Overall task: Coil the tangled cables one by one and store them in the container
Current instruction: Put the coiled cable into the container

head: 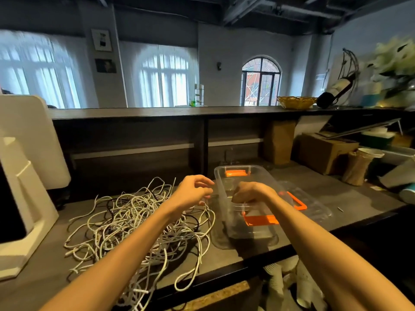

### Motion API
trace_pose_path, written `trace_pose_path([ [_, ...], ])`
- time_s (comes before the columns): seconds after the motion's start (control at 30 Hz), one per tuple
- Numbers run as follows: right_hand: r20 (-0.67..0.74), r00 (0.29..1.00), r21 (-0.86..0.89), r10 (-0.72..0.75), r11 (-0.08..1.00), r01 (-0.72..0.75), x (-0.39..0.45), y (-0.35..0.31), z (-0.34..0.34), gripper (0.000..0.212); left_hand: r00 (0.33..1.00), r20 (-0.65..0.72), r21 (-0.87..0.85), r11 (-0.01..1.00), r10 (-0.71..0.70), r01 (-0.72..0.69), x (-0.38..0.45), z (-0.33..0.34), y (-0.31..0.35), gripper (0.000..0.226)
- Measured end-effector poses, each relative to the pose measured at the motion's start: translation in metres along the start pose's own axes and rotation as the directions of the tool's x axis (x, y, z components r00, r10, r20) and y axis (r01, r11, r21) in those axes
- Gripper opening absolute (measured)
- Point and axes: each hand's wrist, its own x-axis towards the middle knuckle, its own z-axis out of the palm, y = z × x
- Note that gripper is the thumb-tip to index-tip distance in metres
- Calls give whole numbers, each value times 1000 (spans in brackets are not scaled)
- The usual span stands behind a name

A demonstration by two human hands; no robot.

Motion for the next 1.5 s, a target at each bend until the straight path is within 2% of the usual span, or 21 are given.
trace_pose_path([
  [0.17,-150,986,238,-67,966,102,-26,-14,-21,21,999,53,12,1000,6,-7,-13,-9,7,18],
  [0.33,-296,934,207,-198,942,265,-83,-43,-35,21,995,74,44,997,60,-63,-40,-19,28,18],
  [0.5,-329,879,193,-346,886,421,-151,-70,-29,25,997,30,57,996,69,-71,-83,-33,47,18],
  [0.7,-83,880,189,-468,859,475,-198,-83,50,25,1000,-3,152,988,-16,16,-155,-40,6,14],
  [0.83,169,860,163,-481,875,457,-199,-85,126,23,999,-21,183,982,-38,41,-196,-41,-37,16],
  [0.9,242,846,131,-474,880,456,-197,-84,156,20,998,-60,213,976,-24,36,-211,-41,-57,17],
  [1.03,428,765,0,-480,847,531,-200,-80,201,36,980,-193,154,988,40,-10,-231,-40,-79,20],
  [1.1,543,720,-2,-432,857,515,-204,-82,217,45,969,-240,115,993,50,-23,-237,-43,-83,21],
  [1.2,640,670,14,-376,878,479,-209,-89,230,56,962,-262,112,992,78,-50,-238,-49,-83,16],
  [1.33,641,620,107,-453,853,511,-209,-93,237,32,967,-244,114,992,80,-53,-237,-52,-78,15],
  [1.4,571,630,199,-526,833,515,-208,-94,235,21,963,-254,127,990,86,-55,-238,-53,-75,15],
  [1.5,396,668,341,-630,776,530,-211,-101,216,20,952,-289,149,987,102,-60,-238,-60,-71,16],
])
